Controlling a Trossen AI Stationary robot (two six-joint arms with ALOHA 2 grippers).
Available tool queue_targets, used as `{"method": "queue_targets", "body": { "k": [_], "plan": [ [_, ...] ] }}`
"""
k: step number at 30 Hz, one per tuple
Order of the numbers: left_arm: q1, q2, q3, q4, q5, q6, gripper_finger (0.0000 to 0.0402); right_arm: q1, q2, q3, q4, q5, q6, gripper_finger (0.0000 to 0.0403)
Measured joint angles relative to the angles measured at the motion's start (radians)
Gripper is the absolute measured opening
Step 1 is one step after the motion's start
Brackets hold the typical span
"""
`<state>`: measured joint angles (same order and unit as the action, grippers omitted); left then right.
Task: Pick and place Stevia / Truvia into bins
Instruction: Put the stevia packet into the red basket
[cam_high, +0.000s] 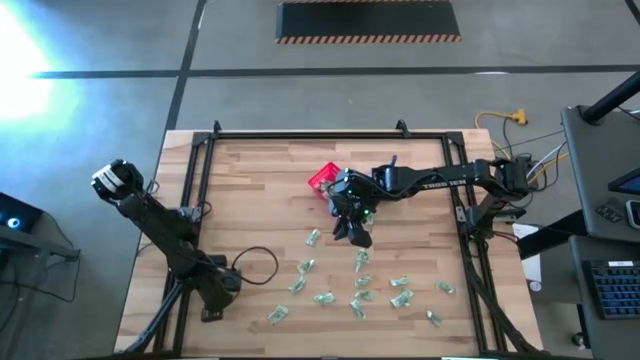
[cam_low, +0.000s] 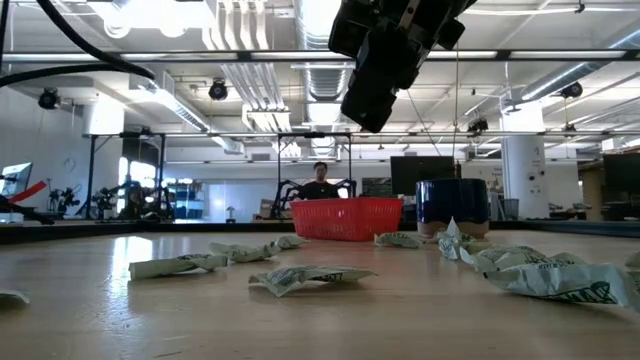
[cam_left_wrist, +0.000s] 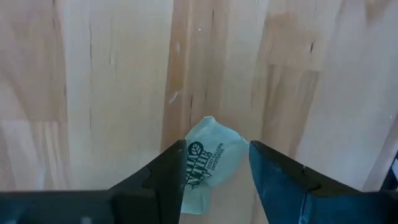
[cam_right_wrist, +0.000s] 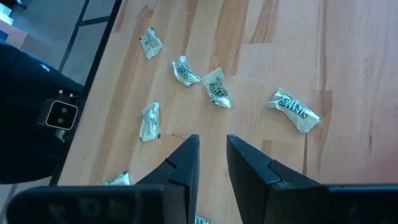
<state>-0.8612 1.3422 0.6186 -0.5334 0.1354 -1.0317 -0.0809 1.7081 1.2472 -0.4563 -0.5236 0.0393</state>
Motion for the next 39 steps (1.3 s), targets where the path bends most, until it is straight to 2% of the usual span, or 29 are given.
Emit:
{"method": "queue_targets", "body": {
  "k": [10,21,29,39],
  "plan": [
    [0.000,-0.003,0.040,-0.019,-0.002,-0.018,0.0158,0.000,0.000,0.000,0.001,0.000,-0.012,0.0072],
    [-0.006,-0.004,0.085,-0.174,0.091,-0.036,0.0158,0.000,0.000,0.000,0.021,0.000,-0.013,0.0072],
    [-0.012,-0.004,0.077,-0.277,0.094,-0.037,0.0158,0.001,0.000,-0.002,0.021,0.000,-0.013,0.0072],
    [-0.020,-0.004,0.026,-0.181,0.096,-0.085,0.0158,0.005,0.000,-0.019,0.020,0.000,-0.002,0.0072]
  ]
}}
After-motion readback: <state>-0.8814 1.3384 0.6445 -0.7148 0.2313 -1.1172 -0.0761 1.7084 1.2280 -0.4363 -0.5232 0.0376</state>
